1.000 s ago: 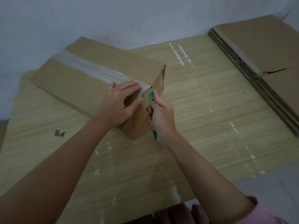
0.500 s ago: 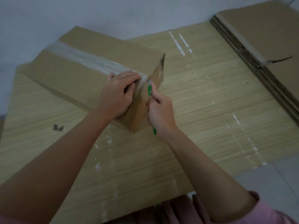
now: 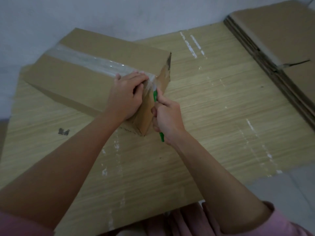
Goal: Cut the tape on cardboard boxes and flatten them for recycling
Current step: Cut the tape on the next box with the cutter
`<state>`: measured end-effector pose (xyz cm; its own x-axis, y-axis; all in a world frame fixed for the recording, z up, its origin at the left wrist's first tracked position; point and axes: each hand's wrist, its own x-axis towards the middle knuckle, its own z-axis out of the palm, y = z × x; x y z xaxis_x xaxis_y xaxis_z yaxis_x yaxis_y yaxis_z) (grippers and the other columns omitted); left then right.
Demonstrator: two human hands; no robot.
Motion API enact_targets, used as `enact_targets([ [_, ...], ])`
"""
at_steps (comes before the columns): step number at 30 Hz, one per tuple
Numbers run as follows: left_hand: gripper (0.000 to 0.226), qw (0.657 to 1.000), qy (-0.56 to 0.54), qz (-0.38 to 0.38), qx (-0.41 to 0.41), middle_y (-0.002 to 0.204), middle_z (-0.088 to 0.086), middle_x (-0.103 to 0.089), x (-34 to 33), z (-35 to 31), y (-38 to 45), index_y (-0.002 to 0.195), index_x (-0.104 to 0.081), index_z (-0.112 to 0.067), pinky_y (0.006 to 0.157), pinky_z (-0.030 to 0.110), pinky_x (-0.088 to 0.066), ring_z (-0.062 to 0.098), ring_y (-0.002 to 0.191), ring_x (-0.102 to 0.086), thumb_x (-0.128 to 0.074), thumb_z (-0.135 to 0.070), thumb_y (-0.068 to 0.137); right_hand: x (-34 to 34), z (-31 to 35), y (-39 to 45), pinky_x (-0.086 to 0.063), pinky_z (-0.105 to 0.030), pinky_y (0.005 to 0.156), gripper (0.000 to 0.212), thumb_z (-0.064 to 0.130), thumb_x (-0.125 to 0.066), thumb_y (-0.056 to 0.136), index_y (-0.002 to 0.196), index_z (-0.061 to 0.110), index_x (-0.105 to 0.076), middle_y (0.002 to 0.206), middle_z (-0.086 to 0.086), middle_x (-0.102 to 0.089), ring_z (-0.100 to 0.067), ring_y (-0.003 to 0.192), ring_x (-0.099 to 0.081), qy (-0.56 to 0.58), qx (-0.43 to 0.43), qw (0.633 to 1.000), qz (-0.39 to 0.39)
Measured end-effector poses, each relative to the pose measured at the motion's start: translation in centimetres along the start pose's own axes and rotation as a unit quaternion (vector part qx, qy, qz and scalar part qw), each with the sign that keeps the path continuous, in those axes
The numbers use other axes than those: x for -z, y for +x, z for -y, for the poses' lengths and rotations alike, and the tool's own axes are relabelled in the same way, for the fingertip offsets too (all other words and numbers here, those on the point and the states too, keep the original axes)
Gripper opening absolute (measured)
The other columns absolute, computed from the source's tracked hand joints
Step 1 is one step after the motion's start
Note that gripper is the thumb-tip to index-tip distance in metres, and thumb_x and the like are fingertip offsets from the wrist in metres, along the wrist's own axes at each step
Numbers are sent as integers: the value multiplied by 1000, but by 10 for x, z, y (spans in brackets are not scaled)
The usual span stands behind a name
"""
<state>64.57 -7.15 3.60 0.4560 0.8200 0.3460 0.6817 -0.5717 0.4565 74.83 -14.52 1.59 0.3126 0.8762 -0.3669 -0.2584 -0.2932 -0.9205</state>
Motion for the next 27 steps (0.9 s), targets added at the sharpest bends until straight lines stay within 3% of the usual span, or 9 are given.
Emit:
enact_targets([
  [5, 34, 1000, -2, 0, 3, 121, 7, -65, -1, 0, 0, 112, -67, -6, 93, 28, -23, 20, 120, -53, -46, -10, 86, 1, 6, -5, -27, -11, 57, 55, -4, -38, 89, 134, 25, -51, 80, 16, -40, 7, 67, -32, 0, -22, 1000, 11],
  [9, 34, 1000, -1, 0, 1, 119, 7, -65, -1, -1, 1, 112, -67, -6, 94, 32, -25, 21, 120, -54, -45, -10, 86, 4, 11, -13, -28, -7, 44, 54, -6, -37, 91, 133, 25, -53, 70, 18, -43, 8, 59, -34, 10, -37, 999, 32],
  [14, 32, 1000, -4, -5, -9, 118, 7, -66, -1, 0, 0, 110, -68, -6, 94, 38, -31, 22, 117, -56, -46, -9, 87, 3, 20, -22, -24, -13, 31, 51, -4, -38, 92, 129, 27, -57, 50, 15, -46, 3, 32, -33, 38, -65, 997, 36],
  [18, 32, 1000, 1, -5, -7, 121, 7, -64, -1, 2, 0, 113, -67, -7, 97, 34, -26, 22, 121, -53, -46, -8, 89, 1, 20, -29, -21, -14, 33, 51, -1, -38, 93, 127, 32, -57, 54, 6, -42, -3, 34, -29, 42, -83, 995, 39],
  [21, 34, 1000, -8, -3, -4, 122, 7, -64, 0, 2, 0, 114, -66, -7, 98, 33, -24, 22, 122, -52, -45, -9, 88, -5, 18, -38, -20, -14, 34, 48, -1, -38, 92, 111, 33, -67, 55, 8, -44, -3, 33, -29, 13, -62, 996, 65],
  [25, 34, 1000, -23, 11, -4, 124, 8, -62, 5, 1, 0, 116, -65, -7, 95, 26, -21, 20, 123, -51, -44, -14, 90, -5, 11, -44, -22, -14, 34, 51, 2, -37, 94, 130, 32, -56, 50, 19, -47, -2, 31, -30, -28, -26, 996, 83],
  [27, 37, 999, -35, 24, -7, 125, 6, -62, 11, 1, -2, 116, -65, -7, 96, 24, -20, 18, 122, -51, -46, -26, 90, 6, 9, -47, -24, -16, 34, 52, 1, -36, 93, 132, 32, -54, 59, 20, -49, -2, 32, -33, -52, 0, 996, 66],
])
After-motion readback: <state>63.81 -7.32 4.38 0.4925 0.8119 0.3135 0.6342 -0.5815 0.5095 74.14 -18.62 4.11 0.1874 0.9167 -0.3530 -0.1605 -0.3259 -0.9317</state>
